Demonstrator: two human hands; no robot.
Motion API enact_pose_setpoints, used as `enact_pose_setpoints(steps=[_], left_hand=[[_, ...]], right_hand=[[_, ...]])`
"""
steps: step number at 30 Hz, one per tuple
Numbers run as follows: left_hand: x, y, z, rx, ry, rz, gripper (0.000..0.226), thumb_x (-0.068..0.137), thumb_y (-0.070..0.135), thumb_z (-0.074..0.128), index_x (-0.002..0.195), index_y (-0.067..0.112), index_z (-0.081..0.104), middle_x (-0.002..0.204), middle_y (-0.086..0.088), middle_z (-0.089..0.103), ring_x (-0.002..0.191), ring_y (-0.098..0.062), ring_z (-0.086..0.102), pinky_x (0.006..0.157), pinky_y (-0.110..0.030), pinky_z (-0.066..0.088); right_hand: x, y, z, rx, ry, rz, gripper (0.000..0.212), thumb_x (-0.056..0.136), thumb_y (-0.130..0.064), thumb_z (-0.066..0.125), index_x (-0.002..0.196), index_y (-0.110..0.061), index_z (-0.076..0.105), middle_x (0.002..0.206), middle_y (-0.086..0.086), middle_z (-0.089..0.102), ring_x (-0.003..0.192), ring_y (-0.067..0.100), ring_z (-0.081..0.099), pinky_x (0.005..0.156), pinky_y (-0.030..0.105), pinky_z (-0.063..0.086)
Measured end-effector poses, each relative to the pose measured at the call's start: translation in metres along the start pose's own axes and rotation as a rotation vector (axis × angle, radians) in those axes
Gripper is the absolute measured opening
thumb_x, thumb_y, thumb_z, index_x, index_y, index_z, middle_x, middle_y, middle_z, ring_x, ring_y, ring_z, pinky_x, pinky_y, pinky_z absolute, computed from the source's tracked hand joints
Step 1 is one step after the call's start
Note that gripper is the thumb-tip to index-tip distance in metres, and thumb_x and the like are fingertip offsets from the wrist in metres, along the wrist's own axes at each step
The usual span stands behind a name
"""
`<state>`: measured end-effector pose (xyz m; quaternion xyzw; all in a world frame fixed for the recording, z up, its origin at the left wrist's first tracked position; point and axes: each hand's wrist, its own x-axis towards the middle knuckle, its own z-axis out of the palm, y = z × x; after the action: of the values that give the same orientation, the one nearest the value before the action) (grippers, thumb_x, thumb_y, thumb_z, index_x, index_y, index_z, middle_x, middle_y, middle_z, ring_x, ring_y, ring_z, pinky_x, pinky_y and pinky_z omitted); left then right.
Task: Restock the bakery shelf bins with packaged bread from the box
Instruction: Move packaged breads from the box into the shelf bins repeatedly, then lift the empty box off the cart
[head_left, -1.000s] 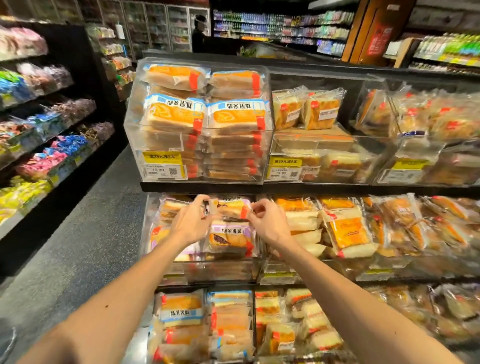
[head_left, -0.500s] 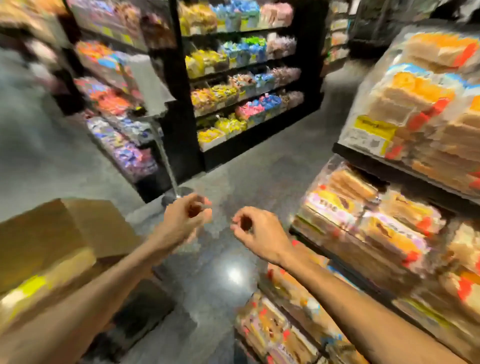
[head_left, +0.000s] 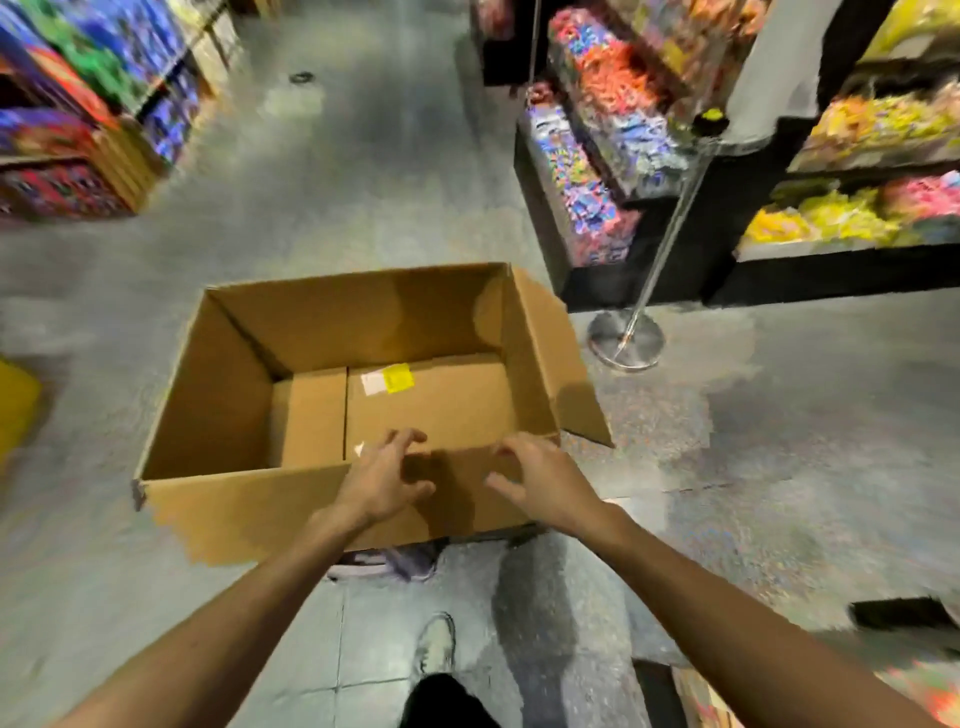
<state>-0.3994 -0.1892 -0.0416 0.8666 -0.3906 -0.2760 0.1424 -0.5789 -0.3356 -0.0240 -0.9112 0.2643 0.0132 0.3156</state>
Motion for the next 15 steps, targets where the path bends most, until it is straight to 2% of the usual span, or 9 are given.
enact_pose_setpoints(steps=[2, 6, 8, 9, 10, 12, 15], left_hand=[[0.027, -0.033, -0.004, 0.075, -0.009, -0.041, 0.076, 0.079, 0.034, 0.081, 0.143, 0.031, 0.039, 0.146, -0.005, 0.039, 0.133, -0.026, 0.039, 0.106, -0.04, 0.041], [0.063, -0.094, -0.007, 0.225, -0.138, -0.097, 0.097, 0.073, 0.041, 0.085, 0.151, 0.031, 0.027, 0.149, -0.007, 0.038, 0.136, -0.027, 0.035, 0.114, -0.043, 0.03], [0.074, -0.117, -0.007, 0.297, -0.238, -0.102, 0.097, 0.072, 0.046, 0.084, 0.15, 0.033, 0.027, 0.147, -0.006, 0.043, 0.134, -0.028, 0.041, 0.114, -0.046, 0.03], [0.078, -0.125, -0.006, 0.316, -0.281, -0.089, 0.091, 0.073, 0.048, 0.083, 0.146, 0.034, 0.032, 0.143, -0.004, 0.048, 0.129, -0.027, 0.047, 0.111, -0.046, 0.035], [0.082, -0.131, -0.005, 0.313, -0.314, -0.066, 0.079, 0.074, 0.048, 0.082, 0.14, 0.033, 0.041, 0.135, -0.002, 0.055, 0.121, -0.026, 0.054, 0.105, -0.044, 0.043], [0.086, -0.138, -0.004, 0.286, -0.368, -0.032, 0.051, 0.079, 0.046, 0.078, 0.121, 0.028, 0.056, 0.114, 0.001, 0.065, 0.105, -0.021, 0.062, 0.094, -0.04, 0.051], [0.087, -0.146, -0.001, 0.32, -0.371, 0.024, 0.037, 0.085, 0.049, 0.071, 0.111, 0.025, 0.06, 0.103, 0.002, 0.066, 0.095, -0.018, 0.063, 0.088, -0.036, 0.053]], right_hand=[[0.04, -0.013, 0.025, -0.061, -0.064, 0.011, 0.04, 0.096, -0.032, 0.063, 0.132, -0.016, 0.054, 0.133, 0.003, 0.056, 0.127, 0.021, 0.048, 0.104, 0.035, 0.037], [0.103, -0.025, 0.069, -0.243, -0.135, 0.044, 0.057, 0.092, -0.033, 0.068, 0.141, -0.016, 0.044, 0.146, 0.002, 0.046, 0.143, 0.023, 0.034, 0.118, 0.04, 0.026], [0.125, -0.028, 0.089, -0.34, -0.248, 0.07, 0.068, 0.09, -0.042, 0.069, 0.146, -0.016, 0.04, 0.153, 0.004, 0.041, 0.149, 0.026, 0.023, 0.123, 0.045, 0.014], [0.134, -0.028, 0.099, -0.386, -0.326, 0.088, 0.07, 0.089, -0.047, 0.068, 0.146, -0.017, 0.041, 0.153, 0.005, 0.042, 0.149, 0.026, 0.024, 0.123, 0.047, 0.014], [0.14, -0.028, 0.106, -0.435, -0.395, 0.102, 0.07, 0.088, -0.053, 0.066, 0.144, -0.018, 0.044, 0.149, 0.005, 0.047, 0.146, 0.026, 0.031, 0.121, 0.048, 0.019], [0.148, -0.029, 0.115, -0.514, -0.485, 0.131, 0.064, 0.086, -0.06, 0.062, 0.132, -0.017, 0.054, 0.128, 0.005, 0.062, 0.124, 0.024, 0.054, 0.11, 0.045, 0.039], [0.15, -0.034, 0.118, -0.53, -0.551, 0.161, 0.057, 0.088, -0.059, 0.055, 0.121, -0.012, 0.058, 0.105, 0.003, 0.065, 0.098, 0.018, 0.063, 0.092, 0.035, 0.052]])
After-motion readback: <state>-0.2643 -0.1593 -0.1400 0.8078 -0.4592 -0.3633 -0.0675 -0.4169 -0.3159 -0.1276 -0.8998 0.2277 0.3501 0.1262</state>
